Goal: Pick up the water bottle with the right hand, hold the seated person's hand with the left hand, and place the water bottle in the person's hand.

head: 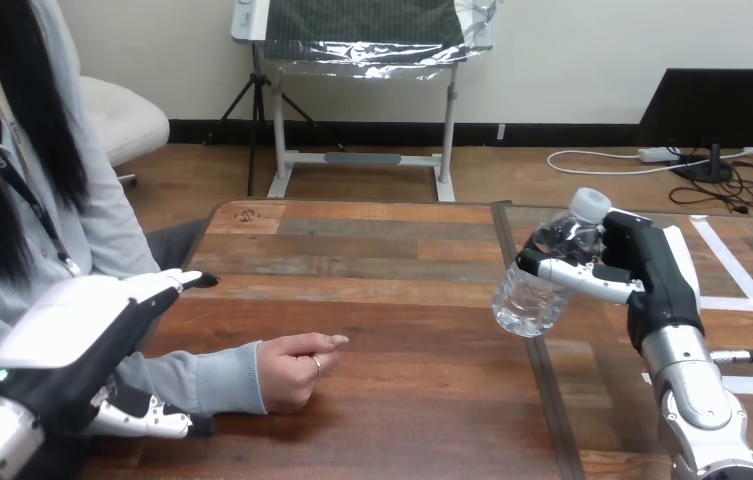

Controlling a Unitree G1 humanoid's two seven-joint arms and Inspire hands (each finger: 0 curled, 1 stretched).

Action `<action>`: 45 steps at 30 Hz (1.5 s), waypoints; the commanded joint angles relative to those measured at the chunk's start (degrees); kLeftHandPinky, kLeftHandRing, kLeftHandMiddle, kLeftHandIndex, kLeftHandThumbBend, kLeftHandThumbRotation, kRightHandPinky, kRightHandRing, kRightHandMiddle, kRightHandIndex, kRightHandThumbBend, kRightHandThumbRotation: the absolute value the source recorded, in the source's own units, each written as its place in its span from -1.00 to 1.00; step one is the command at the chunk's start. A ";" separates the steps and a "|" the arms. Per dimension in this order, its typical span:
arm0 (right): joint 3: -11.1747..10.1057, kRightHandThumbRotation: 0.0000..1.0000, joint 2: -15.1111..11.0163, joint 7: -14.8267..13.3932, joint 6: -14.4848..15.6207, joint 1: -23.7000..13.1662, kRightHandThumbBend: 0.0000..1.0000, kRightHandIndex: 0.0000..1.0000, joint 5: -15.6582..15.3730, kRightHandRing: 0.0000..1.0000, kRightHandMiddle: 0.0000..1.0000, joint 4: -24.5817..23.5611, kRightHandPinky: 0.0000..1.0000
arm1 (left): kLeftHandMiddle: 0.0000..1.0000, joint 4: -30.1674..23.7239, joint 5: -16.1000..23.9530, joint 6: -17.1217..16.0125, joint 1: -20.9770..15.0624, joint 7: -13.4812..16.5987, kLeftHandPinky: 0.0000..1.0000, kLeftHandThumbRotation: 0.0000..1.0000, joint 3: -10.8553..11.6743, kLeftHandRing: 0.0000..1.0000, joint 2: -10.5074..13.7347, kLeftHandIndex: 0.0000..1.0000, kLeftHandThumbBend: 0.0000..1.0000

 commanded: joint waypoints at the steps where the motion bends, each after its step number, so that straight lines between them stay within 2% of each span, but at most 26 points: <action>1: -0.56 -1.00 0.14 1.24 -3.21 -6.00 0.59 -0.09 1.55 -0.21 -0.03 -4.79 -0.35 | 0.73 2.35 0.55 -0.31 -5.83 -0.09 0.62 -0.44 -1.93 0.74 2.97 0.70 1.00; 9: -0.85 -1.00 0.67 3.45 -3.96 -5.39 0.57 -0.09 2.84 -0.21 -0.04 -6.68 -0.34 | 0.69 6.29 2.89 -0.25 -8.90 -1.04 0.60 -0.41 -5.04 0.69 5.72 0.67 1.00; 19: -1.33 -1.00 1.48 7.47 -4.73 -4.52 0.50 -0.10 5.59 -0.21 -0.03 -9.48 -0.33 | 0.57 13.86 6.92 -2.28 -13.56 1.81 0.50 -0.35 -9.49 0.56 7.63 0.57 1.00; 22: -1.11 -1.00 1.42 7.92 -5.24 -4.26 0.50 -0.10 5.62 -0.21 -0.04 -10.03 -0.33 | 0.54 15.28 7.40 -2.60 -14.42 2.35 0.47 -0.34 -10.31 0.53 7.84 0.55 1.00; 27: -1.13 -1.00 1.89 8.93 -5.20 -3.76 0.50 -0.11 6.40 -0.23 -0.05 -11.80 -0.35 | 0.49 18.12 7.28 -2.56 -16.39 1.09 0.44 -0.35 -12.03 0.48 7.87 0.52 1.00; 31: -1.36 -1.00 2.71 11.27 -5.28 -2.63 0.49 -0.11 8.13 -0.26 -0.08 -14.99 -0.39 | 0.40 20.83 7.92 -1.40 -18.28 0.96 0.33 -0.39 -14.16 0.36 7.24 0.43 1.00; 41: -1.44 -1.00 3.57 13.61 -3.72 -0.97 0.47 -0.12 10.69 -0.27 -0.10 -19.45 -0.40 | 0.31 22.49 6.42 0.49 -19.40 -1.15 0.23 -0.48 -15.76 0.26 6.56 0.34 1.00; 45: -1.32 -1.00 3.72 13.79 -3.23 -0.30 0.46 -0.13 11.01 -0.28 -0.10 -21.18 -0.41 | 0.27 23.58 5.99 0.19 -19.68 -0.54 0.20 -0.54 -16.37 0.23 6.36 0.30 1.00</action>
